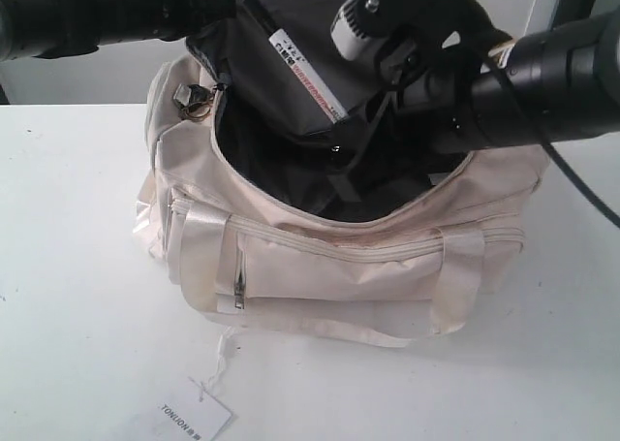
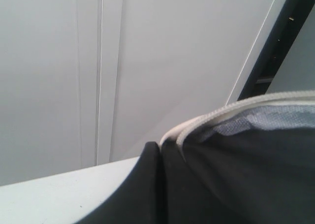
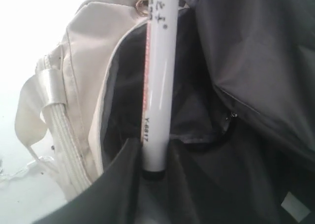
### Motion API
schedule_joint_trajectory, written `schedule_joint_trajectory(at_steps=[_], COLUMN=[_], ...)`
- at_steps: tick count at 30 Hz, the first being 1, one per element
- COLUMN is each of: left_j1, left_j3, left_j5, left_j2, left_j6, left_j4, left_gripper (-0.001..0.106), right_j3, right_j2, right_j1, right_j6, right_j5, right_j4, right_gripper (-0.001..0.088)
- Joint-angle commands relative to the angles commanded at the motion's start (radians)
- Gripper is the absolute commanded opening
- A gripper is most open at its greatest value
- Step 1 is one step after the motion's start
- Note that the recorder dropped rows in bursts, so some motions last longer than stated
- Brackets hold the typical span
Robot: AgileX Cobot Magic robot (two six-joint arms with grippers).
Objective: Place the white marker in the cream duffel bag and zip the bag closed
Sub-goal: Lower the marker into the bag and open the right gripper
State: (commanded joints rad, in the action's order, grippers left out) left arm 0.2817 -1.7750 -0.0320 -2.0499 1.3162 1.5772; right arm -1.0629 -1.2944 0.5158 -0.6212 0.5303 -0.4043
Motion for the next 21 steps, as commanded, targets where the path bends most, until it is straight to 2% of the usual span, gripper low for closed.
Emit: schedule_joint_trajectory(at_steps=[2, 7, 10, 15, 21], left_j1=[0.000, 0.000, 0.000, 0.000, 0.000], left_j3=[0.000, 0.000, 0.000, 0.000, 0.000], left_j5=[0.002, 0.000, 0.000, 0.000, 0.000], left_j2=[0.000, 0.000, 0.000, 0.000, 0.000], left_j6=[0.000, 0.000, 0.000, 0.000, 0.000], left_j4=[0.000, 0.000, 0.000, 0.000, 0.000], left_gripper=[0.000, 0.000, 0.000, 0.000, 0.000], right_j3=[-0.031, -0.144, -0.181, -0.205, -0.223], right_j2=[-0.002, -0.055, -0.091, -0.143, -0.178], right_j1=[-0.021, -0.098, -0.117, -0.121, -0.121], right_j6=[0.025, 0.095, 0.117, 0.117, 0.138], right_j5=[0.070, 0.366, 0.453, 0.475, 0.404], right_j4=[0.002, 0.036, 0.062, 0.107, 0.171], right_gripper=[0.0000, 0.0000, 0.0000, 0.0000, 0.0000])
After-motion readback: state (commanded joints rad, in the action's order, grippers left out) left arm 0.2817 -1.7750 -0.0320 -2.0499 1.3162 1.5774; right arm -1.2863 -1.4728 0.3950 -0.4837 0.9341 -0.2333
